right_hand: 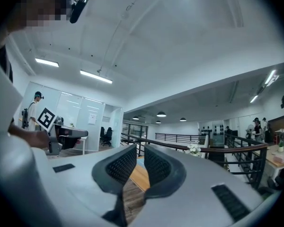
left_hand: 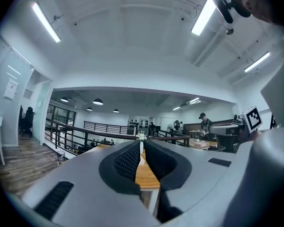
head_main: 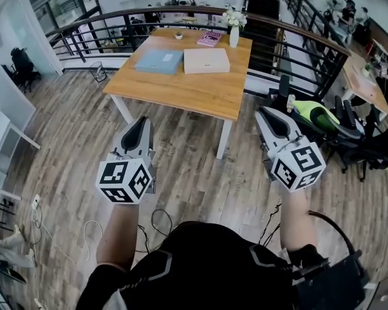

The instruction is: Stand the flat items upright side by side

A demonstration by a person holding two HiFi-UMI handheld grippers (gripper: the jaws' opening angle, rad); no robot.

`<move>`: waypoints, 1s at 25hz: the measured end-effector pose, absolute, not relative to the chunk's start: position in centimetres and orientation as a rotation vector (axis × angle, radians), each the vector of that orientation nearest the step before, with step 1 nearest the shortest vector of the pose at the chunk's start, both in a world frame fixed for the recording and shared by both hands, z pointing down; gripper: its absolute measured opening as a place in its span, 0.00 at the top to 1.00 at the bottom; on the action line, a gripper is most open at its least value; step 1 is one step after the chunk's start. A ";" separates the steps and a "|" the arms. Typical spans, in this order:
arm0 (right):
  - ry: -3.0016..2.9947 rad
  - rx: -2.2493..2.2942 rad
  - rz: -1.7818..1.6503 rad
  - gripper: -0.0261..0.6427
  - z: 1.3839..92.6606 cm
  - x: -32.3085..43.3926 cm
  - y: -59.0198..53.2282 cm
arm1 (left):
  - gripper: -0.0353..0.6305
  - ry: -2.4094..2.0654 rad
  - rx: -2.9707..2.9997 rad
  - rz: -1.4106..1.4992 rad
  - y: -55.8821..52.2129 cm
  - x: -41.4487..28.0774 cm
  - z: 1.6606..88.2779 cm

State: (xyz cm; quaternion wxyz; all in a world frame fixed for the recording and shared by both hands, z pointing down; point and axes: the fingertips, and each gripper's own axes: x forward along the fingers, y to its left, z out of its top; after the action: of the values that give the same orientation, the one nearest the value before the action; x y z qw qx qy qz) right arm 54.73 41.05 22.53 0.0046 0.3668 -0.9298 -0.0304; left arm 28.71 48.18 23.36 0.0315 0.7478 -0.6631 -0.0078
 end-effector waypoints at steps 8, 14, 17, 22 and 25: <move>-2.952 1.065 -0.056 0.51 23.0 52.8 41.1 | 0.53 -2.011 2.351 0.090 48.7 28.3 24.7; -2.940 1.048 -0.066 0.43 23.2 51.2 41.0 | 0.48 -2.074 2.333 0.122 49.2 26.1 24.9; -2.932 1.046 -0.071 0.42 23.2 50.2 41.1 | 0.48 -2.048 2.358 0.117 49.5 25.3 24.6; -2.924 1.030 -0.110 0.41 22.8 47.6 41.3 | 0.46 -2.042 2.380 0.124 49.6 23.1 24.8; -2.917 0.999 -0.110 0.40 23.1 45.6 41.2 | 0.45 -2.044 2.380 0.151 49.3 21.2 25.3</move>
State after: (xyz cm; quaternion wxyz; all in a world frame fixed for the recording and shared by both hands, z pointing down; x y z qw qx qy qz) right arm 45.64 41.19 23.11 0.0281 0.3238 -0.9451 -0.0355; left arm 21.23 49.28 25.32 0.0006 0.7577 -0.6508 0.0482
